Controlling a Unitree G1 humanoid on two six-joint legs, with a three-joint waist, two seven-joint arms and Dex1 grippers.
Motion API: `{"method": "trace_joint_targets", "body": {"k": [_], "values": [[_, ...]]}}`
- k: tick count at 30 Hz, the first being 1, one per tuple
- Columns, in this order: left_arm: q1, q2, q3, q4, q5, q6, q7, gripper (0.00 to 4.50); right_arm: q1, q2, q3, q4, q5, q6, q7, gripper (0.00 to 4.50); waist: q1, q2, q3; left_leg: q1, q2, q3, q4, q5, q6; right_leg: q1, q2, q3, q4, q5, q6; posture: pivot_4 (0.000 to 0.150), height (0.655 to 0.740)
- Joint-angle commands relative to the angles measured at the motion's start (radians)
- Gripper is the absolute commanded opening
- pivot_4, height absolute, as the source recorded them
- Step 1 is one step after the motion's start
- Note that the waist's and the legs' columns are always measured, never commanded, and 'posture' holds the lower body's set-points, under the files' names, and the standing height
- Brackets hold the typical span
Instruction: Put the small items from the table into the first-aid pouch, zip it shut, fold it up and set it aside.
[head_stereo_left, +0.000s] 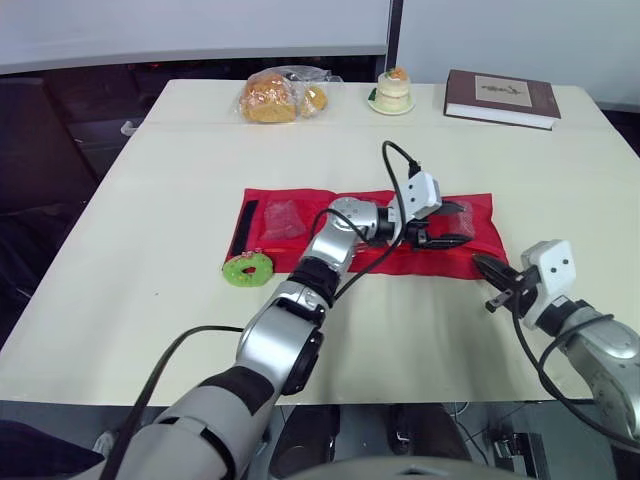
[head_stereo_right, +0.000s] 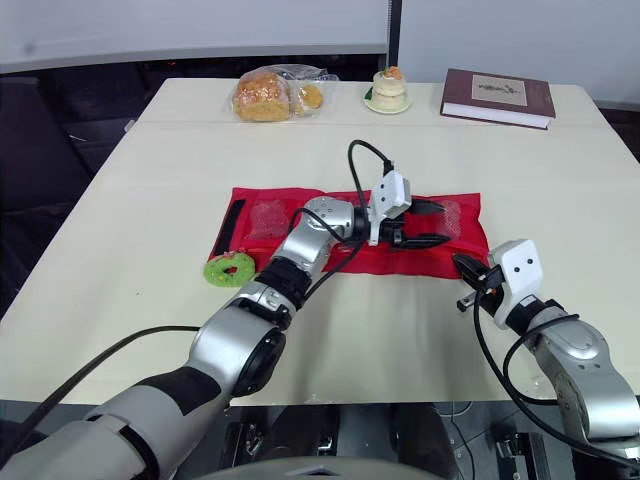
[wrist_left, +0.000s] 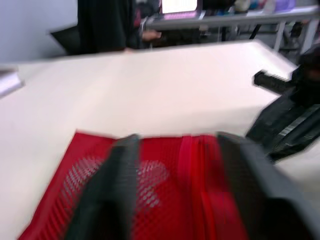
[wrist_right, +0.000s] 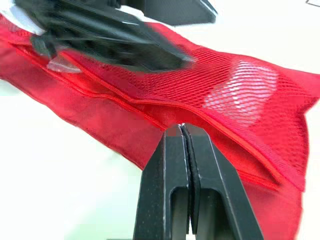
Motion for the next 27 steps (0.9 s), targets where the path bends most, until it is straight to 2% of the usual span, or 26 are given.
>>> {"method": "trace_joint_targets", "body": {"k": [1,2,3,4,6,7,8,10,11,12,14,16,20,27], "values": [[0.104,0.111,0.009,-0.263,-0.087,0.128,-0.102,4.41,0.016,0.015,-0.077,0.012,0.056,-0.051,0.024,0.0,-0.011,0.0,0.0,0.0,0.001,0.0,0.0,0.0,0.0,0.0,0.0,0.0,0.0,0.0,0.0,0.15,0.7289],[0.138,0.145,0.01,-0.33,-0.105,0.167,-0.117,4.41,0.02,0.016,-0.084,0.024,0.06,-0.058,0.03,0.0,-0.012,0.0,0.0,0.0,0.002,0.0,0.0,0.0,0.0,0.0,0.001,0.0,0.0,0.0,0.0,0.15,0.7289],[0.171,0.18,0.012,-0.391,-0.12,0.201,-0.126,4.48,0.025,0.014,-0.089,0.038,0.059,-0.065,0.035,0.26,-0.013,0.0,0.0,0.0,0.002,0.0,-0.001,0.0,0.0,0.0,0.001,0.0,0.0,0.0,0.0,0.15,0.7289],[0.215,0.227,0.018,-0.46,-0.133,0.235,-0.13,4.5,0.029,0.014,-0.097,0.056,0.059,-0.075,0.038,0.72,-0.013,0.0,0.0,0.0,0.002,0.0,-0.001,0.0,0.0,0.0,0.0,0.0,0.0,0.0,0.0,0.15,0.7289],[0.301,0.315,0.041,-0.581,-0.164,0.296,-0.139,4.5,0.034,0.017,-0.109,0.08,0.066,-0.089,0.044,0.8,-0.011,0.001,0.0,0.0,0.002,0.0,-0.001,0.0,0.0,0.0,0.0,0.0,0.0,0.0,0.0,0.15,0.7289],[0.339,0.353,0.053,-0.633,-0.178,0.322,-0.137,4.5,0.037,0.017,-0.111,0.088,0.068,-0.097,0.048,1.51,-0.013,0.001,0.0,0.0,0.002,0.0,-0.001,0.0,0.0,0.0,0.0,0.0,0.0,0.0,0.0,0.15,0.7289],[0.377,0.393,0.069,-0.682,-0.194,0.347,-0.134,4.5,0.04,0.015,-0.112,0.095,0.068,-0.104,0.054,1.74,-0.013,0.001,0.0,0.001,0.002,0.0,-0.001,0.0,0.0,0.0,0.0,0.001,0.0,0.0,0.0,0.15,0.7289],[0.44,0.461,0.101,-0.761,-0.225,0.385,-0.128,4.5,0.046,0.008,-0.114,0.112,0.067,-0.118,0.067,2.5,-0.012,0.001,0.0,0.001,0.003,0.0,-0.001,0.0,0.0,0.0,0.0,0.001,0.0,0.0,0.0,0.15,0.7289],[0.468,0.491,0.119,-0.794,-0.241,0.401,-0.125,4.5,0.051,0.005,-0.114,0.116,0.067,-0.123,0.074,3.07,-0.006,0.001,0.0,0.001,0.003,0.0,-0.001,0.0,0.0,0.0,0.0,0.001,0.0,0.0,0.0,0.15,0.7289],[0.498,0.523,0.144,-0.824,-0.257,0.414,-0.124,4.5,0.055,0.002,-0.117,0.121,0.068,-0.123,0.079,3.18,-0.003,0.001,0.0,0.001,0.003,0.0,-0.001,0.0,0.0,0.0,0.0,0.0,0.0,0.0,0.0,0.15,0.7289],[0.588,0.596,0.23,-0.889,-0.301,0.444,-0.127,4.5,0.065,-0.008,-0.123,0.133,0.076,-0.122,0.1,4.05,0.007,0.001,0.0,0.001,0.002,0.0,0.0,0.0,0.0,0.0,-0.001,0.0,-0.001,0.0,0.0,0.15,0.7289],[0.679,0.651,0.309,-0.939,-0.33,0.455,-0.131,4.5,0.073,-0.015,-0.13,0.143,0.084,-0.133,0.123,4.46,0.004,0.002,0.0,0.001,0.002,0.001,0.0,0.0,0.0,0.001,-0.001,0.001,-0.001,0.0,0.0,0.15,0.7289],[0.853,0.715,0.444,-1.008,-0.382,0.457,-0.086,4.5,0.124,-0.03,-0.172,0.127,0.13,-0.172,0.192,4.46,0.007,0.002,0.0,0.002,0.005,0.001,-0.002,0.0,-0.001,0.0,0.0,0.001,-0.001,0.0,-0.001,0.15,0.7289],[1.04,0.727,0.575,-1.016,-0.417,0.407,-0.034,4.5,0.212,-0.078,-0.241,0.15,0.14,-0.226,0.273,4.46,0.017,0.002,0.0,0.002,0.005,0.0,-0.001,0.0,-0.001,0.003,-0.001,0.0,-0.005,-0.003,-0.005,0.15,0.7289]]}}
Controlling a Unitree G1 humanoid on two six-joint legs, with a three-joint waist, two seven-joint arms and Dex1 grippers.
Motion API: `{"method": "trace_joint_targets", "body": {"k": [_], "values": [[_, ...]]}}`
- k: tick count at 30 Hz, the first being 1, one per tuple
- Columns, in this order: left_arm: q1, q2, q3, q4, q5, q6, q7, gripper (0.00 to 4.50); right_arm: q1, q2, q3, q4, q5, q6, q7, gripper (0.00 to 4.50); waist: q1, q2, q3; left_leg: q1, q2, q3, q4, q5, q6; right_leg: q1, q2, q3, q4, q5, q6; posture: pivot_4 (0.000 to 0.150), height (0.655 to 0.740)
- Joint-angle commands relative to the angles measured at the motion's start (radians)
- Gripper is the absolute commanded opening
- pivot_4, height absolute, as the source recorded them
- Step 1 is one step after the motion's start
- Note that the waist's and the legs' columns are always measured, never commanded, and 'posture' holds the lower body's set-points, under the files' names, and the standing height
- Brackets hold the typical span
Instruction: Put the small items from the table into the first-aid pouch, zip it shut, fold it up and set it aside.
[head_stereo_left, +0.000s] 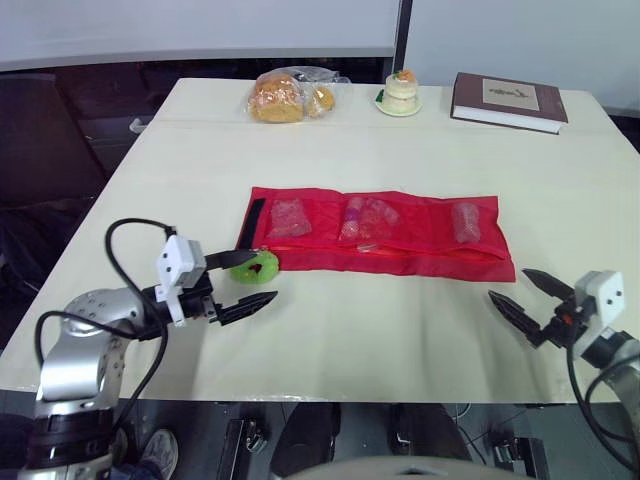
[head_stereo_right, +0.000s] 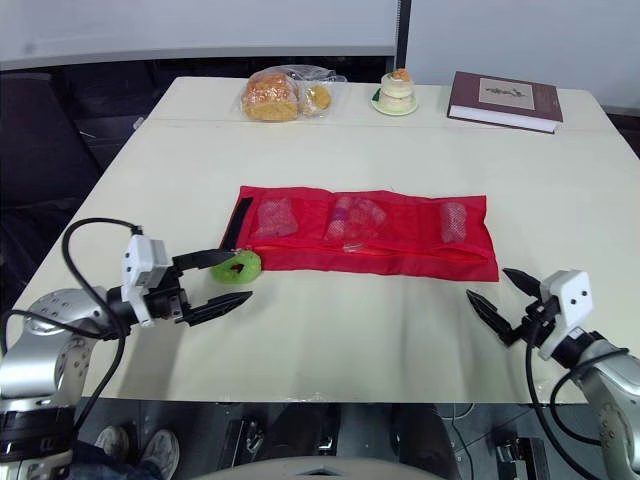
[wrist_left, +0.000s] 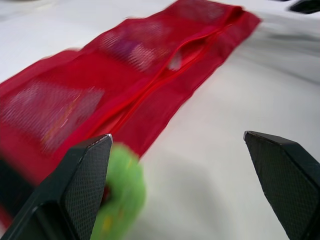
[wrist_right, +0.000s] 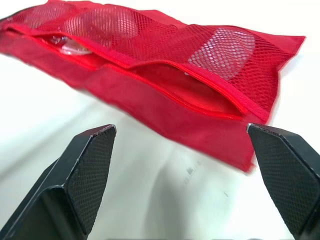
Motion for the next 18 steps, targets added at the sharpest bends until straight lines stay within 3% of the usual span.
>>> {"method": "trace_joint_targets", "body": {"k": [1,12,18], "values": [[0.073,0.015,0.084,-0.028,-0.034,-0.049,0.011,4.5,0.035,-0.029,-0.063,0.001,0.008,-0.046,0.039,4.46,-0.008,0.0,0.0,0.0,0.0,0.0,0.0,0.0,0.0,0.0,0.0,0.0,0.0,0.0,0.0,0.15,0.7289],[0.129,0.043,0.127,0.008,-0.073,-0.069,0.009,4.5,0.178,-0.051,-0.194,-0.066,0.066,-0.069,0.111,4.46,-0.007,0.0,-0.001,0.001,0.001,0.002,0.0,0.0,0.0,0.0,0.001,0.0,0.0,0.0,0.0,0.15,0.7289],[0.08,0.069,0.091,0.015,-0.099,-0.047,-0.017,4.5,0.099,-0.034,-0.118,-0.044,0.066,0.031,0.005,4.46,-0.007,0.0,-0.001,0.001,0.002,0.003,0.0,0.0,0.0,0.0,0.001,0.001,-0.001,0.0,0.0,0.15,0.7289]]}}
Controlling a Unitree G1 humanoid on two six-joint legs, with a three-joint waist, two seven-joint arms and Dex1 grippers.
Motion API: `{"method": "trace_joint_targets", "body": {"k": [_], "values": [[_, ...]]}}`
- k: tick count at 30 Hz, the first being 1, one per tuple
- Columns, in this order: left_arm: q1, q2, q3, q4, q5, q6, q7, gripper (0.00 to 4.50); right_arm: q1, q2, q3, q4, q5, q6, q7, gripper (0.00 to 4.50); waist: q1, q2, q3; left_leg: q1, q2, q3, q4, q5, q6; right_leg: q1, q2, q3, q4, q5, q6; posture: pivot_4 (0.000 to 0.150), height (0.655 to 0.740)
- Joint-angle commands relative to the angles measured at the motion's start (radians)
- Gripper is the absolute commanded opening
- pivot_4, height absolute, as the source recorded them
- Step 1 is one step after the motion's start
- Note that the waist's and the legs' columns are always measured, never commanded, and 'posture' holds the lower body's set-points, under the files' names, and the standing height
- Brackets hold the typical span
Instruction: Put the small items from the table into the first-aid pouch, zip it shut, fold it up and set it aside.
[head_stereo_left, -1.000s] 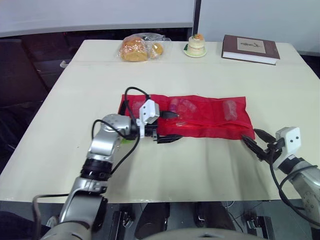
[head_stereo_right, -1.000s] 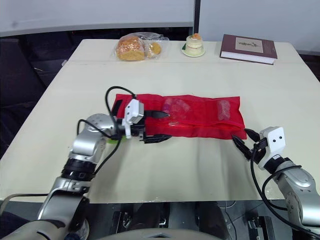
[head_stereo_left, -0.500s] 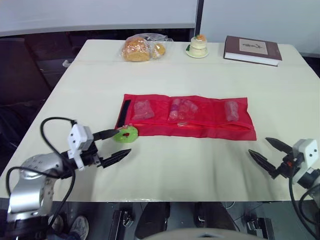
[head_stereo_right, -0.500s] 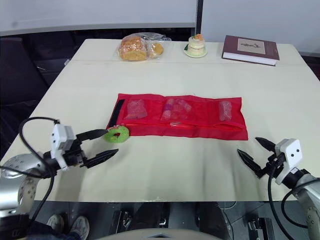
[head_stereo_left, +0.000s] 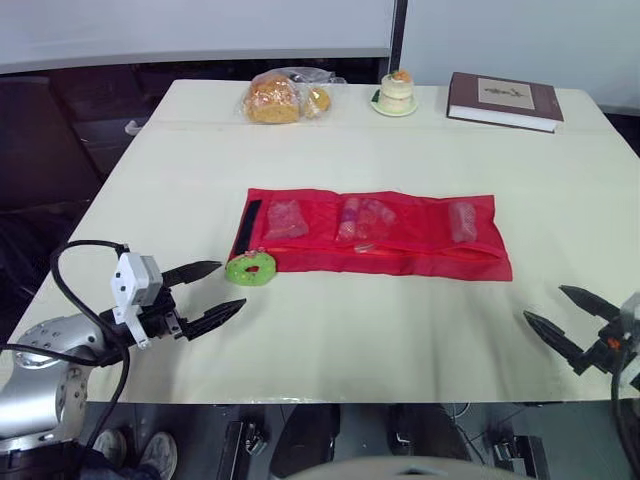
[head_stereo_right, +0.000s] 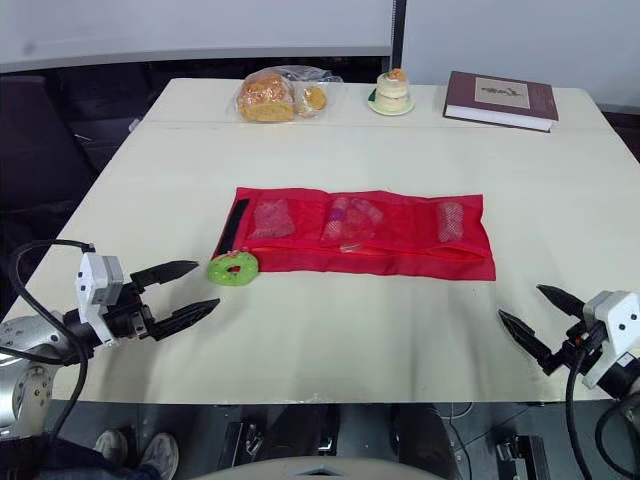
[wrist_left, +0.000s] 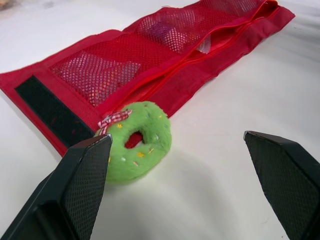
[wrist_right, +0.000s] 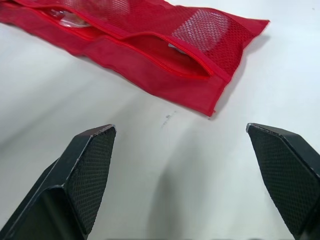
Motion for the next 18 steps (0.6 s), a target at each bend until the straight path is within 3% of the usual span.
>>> {"method": "trace_joint_targets", "body": {"k": [1,8,18], "values": [[-0.029,0.041,0.006,-0.026,-0.038,0.014,-0.021,4.5,-0.063,0.02,0.036,-0.003,0.025,0.06,-0.075,4.46,0.0,0.0,0.0,0.0,0.0,0.0,0.0,0.0,0.0,0.0,0.0,0.0,0.0,0.0,0.0,0.15,0.7289],[-0.058,0.074,-0.002,-0.157,-0.116,0.083,-0.003,4.5,-0.216,0.111,0.158,0.032,-0.009,0.235,-0.293,4.46,0.0,0.001,0.0,-0.001,0.001,0.0,0.0,0.0,0.0,-0.001,0.0,0.0,-0.001,0.0,0.0,0.15,0.7289],[-0.08,0.079,-0.023,-0.239,-0.151,0.135,0.04,4.5,-0.322,0.175,0.225,0.096,0.005,0.267,-0.335,4.46,-0.002,0.001,-0.001,0.0,0.0,0.001,0.0,0.0,0.0,-0.001,0.001,0.001,-0.001,0.0,0.0,0.15,0.7289]]}}
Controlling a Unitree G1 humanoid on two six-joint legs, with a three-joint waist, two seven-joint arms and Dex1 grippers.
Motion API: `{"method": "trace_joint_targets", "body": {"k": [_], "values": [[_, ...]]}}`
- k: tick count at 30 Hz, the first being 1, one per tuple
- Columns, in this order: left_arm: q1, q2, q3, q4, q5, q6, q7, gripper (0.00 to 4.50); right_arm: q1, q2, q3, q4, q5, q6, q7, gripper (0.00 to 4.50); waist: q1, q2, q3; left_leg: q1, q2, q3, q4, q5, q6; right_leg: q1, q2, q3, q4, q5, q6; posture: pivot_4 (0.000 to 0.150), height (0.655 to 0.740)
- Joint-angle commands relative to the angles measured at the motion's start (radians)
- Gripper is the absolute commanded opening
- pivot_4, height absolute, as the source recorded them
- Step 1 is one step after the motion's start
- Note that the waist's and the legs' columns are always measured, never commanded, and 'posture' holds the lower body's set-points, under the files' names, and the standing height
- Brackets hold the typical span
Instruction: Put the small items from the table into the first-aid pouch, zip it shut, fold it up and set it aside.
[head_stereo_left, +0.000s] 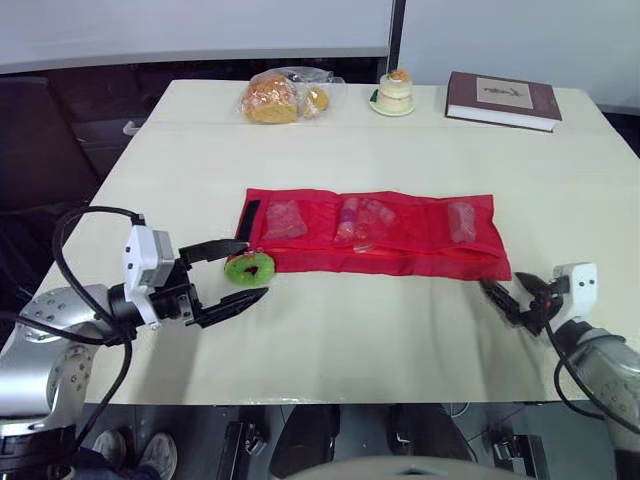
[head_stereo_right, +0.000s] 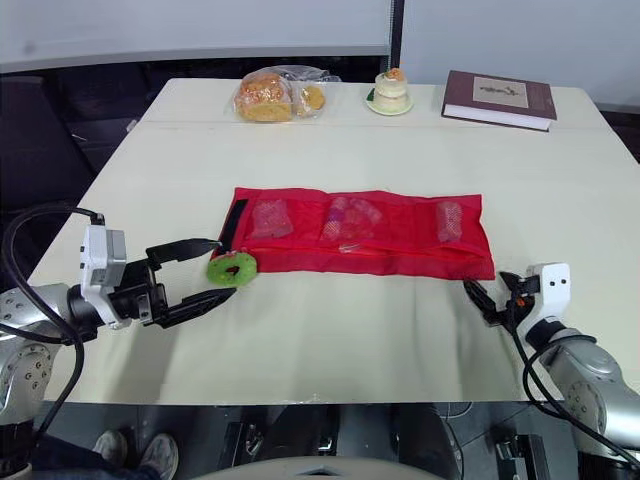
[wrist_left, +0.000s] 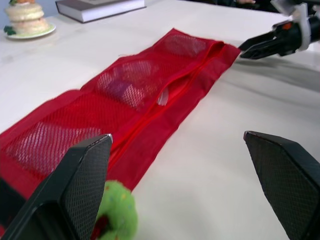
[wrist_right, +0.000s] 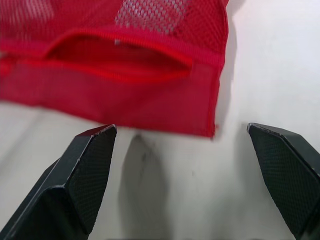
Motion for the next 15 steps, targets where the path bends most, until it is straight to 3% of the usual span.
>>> {"method": "trace_joint_targets", "body": {"k": [1,3,9,11,15], "values": [[-0.014,0.016,0.002,-0.041,-0.026,0.007,0.014,4.5,-0.025,0.013,0.032,-0.005,-0.001,-0.003,0.001,4.23,-0.001,0.0,0.0,0.0,0.0,0.0,0.0,0.0,0.0,0.0,0.0,0.0,0.0,0.0,0.0,0.15,0.7289],[-0.024,0.019,-0.004,-0.049,-0.033,0.013,0.017,4.5,-0.046,0.023,0.053,0.005,-0.015,-0.007,-0.008,3.6,-0.001,0.0,0.0,0.0,0.0,0.0,0.0,0.0,0.0,0.0,0.0,0.0,0.0,0.0,0.0,0.15,0.7289],[-0.059,0.031,-0.021,-0.084,-0.066,0.04,0.025,4.5,-0.08,0.037,0.073,0.007,-0.035,-0.014,-0.023,0.83,-0.001,0.0,0.0,0.0,0.0,0.0,0.0,0.0,0.0,0.0,0.0,0.0,0.0,0.0,0.0,0.15,0.7289],[-0.063,0.035,-0.024,-0.094,-0.074,0.049,0.023,4.5,-0.076,0.032,0.067,-0.005,-0.031,-0.008,-0.025,0.09,-0.001,0.0,0.0,0.0,0.0,0.0,0.0,0.0,0.0,0.0,0.0,0.0,0.0,0.0,0.0,0.15,0.7289],[-0.071,0.039,-0.043,-0.119,-0.088,0.059,0.022,4.5,-0.023,-0.024,0.011,-0.042,-0.038,0.002,-0.019,0.09,0.003,0.001,0.0,0.0,0.0,0.0,0.0,0.0,0.0,0.0,0.0,0.0,0.0,0.0,0.0,0.15,0.7289]]}}
